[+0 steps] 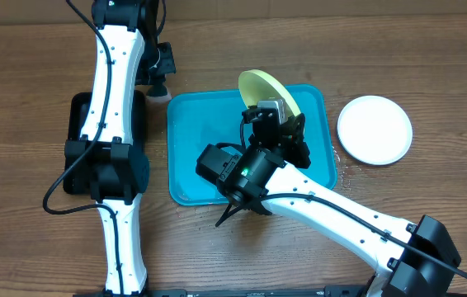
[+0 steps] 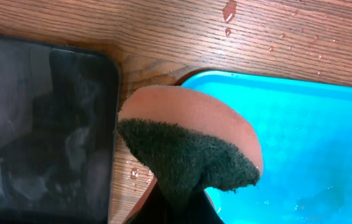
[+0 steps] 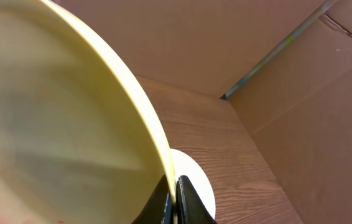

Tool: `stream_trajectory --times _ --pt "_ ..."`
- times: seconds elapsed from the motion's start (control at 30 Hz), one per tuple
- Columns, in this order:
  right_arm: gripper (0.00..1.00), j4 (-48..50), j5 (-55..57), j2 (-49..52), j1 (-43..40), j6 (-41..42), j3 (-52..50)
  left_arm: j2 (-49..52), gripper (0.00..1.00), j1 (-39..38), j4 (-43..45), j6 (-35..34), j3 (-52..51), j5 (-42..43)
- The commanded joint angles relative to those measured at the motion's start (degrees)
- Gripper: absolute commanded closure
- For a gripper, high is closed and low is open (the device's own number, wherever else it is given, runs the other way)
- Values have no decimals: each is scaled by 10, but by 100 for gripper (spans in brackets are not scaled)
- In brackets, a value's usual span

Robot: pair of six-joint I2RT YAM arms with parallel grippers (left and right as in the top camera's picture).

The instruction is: Clean dirty plates on tray and stack at the side

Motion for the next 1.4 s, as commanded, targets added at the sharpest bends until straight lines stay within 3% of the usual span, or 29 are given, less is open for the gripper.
stream_trajectory --times 0.0,0.43,0.63,0.73,0.83,0.97,1.13,1.37 --pt "96 1 22 -5 3 16 8 -3 96 -4 -3 11 8 5" --pt "96 1 -23 -5 3 50 8 -3 96 -4 -3 11 8 5" --pt "96 6 -102 -5 -25 121 7 -3 96 -4 -3 11 8 5" --pt "96 42 -202 -5 -64 70 7 -3 96 -4 -3 11 8 5" --pt "96 119 -434 -5 -129 -26 7 -3 96 -4 -3 11 8 5" --pt "96 216 -643 -5 -207 -17 -27 -3 96 -5 -3 9 8 8" --pt "96 335 -740 4 -249 -14 -115 -3 96 -6 -1 7 8 11" --pt "96 394 -774 29 -250 11 -182 -3 96 -9 3 7 8 11"
